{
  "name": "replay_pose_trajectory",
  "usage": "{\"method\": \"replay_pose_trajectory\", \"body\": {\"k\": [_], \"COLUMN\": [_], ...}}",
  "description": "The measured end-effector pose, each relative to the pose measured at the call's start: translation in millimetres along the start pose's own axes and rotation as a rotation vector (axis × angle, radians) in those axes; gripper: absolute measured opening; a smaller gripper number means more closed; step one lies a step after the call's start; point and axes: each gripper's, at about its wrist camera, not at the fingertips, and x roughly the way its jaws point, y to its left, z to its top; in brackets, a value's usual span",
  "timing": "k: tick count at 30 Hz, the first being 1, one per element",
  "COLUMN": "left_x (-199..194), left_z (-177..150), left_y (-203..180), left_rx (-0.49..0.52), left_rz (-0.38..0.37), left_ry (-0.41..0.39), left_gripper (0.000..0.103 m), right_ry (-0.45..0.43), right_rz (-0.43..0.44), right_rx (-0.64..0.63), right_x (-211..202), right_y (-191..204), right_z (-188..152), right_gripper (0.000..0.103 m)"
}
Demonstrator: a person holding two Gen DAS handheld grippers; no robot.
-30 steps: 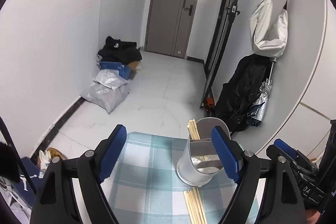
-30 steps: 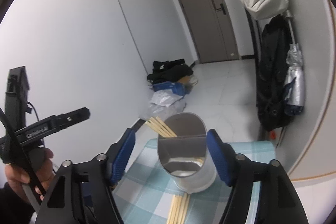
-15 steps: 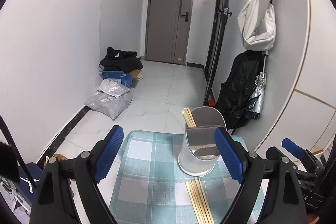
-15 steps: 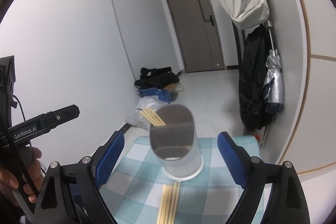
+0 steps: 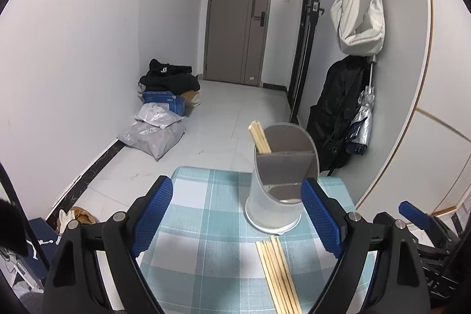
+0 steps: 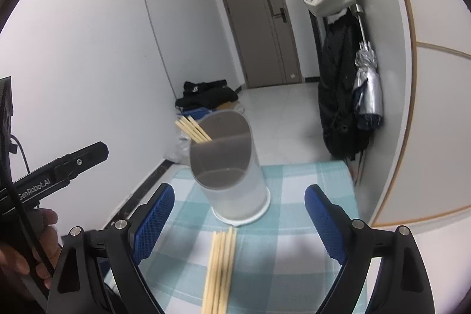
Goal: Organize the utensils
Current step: 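Move both open grippers back toward the chopstick pile on the cloth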
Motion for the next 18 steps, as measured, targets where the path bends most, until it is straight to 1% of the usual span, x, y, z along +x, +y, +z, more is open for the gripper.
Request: {"method": "replay_pose_trajectory", "body": {"k": [5,8,14,18], "left_x": [19.1,29.8,44.1,51.3], "left_z": [-14.3,-22.9,-35.5,-34.9], "left_y": [6.0,10.5,15.5,19.5], "left_rx": [-0.029,-0.05,-0.07,-0.069], "left_rz": [-0.007,-0.008,-0.023,-0.022], "left_ry": [0.056,0.088,0.16,0.181], "left_gripper": [0.087,0.087,0.087,0.087], "right_ry": [0.048,0.09,0.221,0.309], "right_rz": [-0.02,-0.037,-0.066,-0.081], "right_rx": [-0.029,-0.025,0.027,0.057], "right_x": [9.8,19.4,47.1,68.5], "right_y": [-1.2,-4.1,-14.1,-19.6], "right_z": [-9.6,-16.0,-29.3,-38.0], "right_gripper": [0.091,0.091,0.091,0.091]}}
